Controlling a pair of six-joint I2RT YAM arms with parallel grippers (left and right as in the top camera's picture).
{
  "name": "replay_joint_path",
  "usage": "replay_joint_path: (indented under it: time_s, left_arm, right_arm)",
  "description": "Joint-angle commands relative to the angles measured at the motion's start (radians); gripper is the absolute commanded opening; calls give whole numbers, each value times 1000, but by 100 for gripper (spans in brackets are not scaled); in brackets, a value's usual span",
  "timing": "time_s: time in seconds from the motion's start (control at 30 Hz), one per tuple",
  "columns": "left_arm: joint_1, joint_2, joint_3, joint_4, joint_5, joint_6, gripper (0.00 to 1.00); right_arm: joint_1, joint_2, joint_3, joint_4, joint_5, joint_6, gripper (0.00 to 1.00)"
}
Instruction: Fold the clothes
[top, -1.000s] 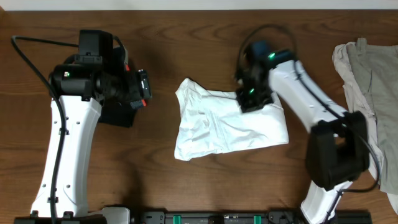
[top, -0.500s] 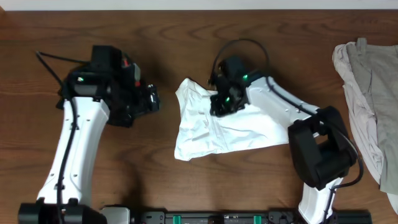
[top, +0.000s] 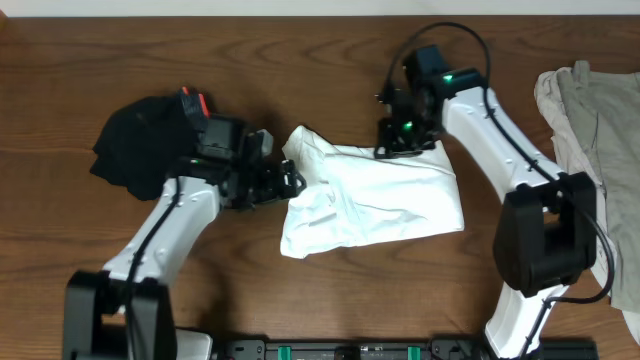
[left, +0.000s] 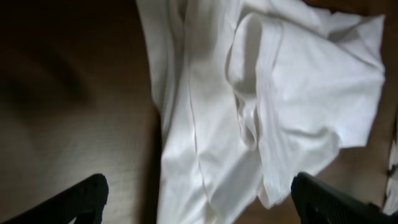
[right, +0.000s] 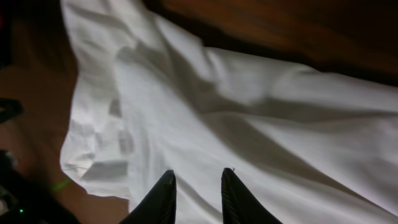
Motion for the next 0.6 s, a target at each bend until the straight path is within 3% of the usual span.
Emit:
replay_joint_path:
  time_s: [0.0, 0.2, 0.37, 0.43, 0.57]
  left_arm:
    - [-15, 70, -7, 56, -13, -34, 96]
    - [-17, 208, -7, 144, -10, -69, 96]
    - [-51, 280, -7, 209, 37, -95, 89]
    - [-74, 291, -7, 225, 41, -104, 84]
    - [-125, 296, -7, 236, 40, -113, 56]
  right_arm:
    - [-70, -22, 16, -33, 14, -25, 22]
    - [-180, -47, 16, -115, 7, -43, 21]
    - [-248, -80, 16, -126, 7, -74, 21]
    - [-272, -92, 16, -127, 8, -74, 21]
    - [-306, -108, 16, -127, 7, -74, 21]
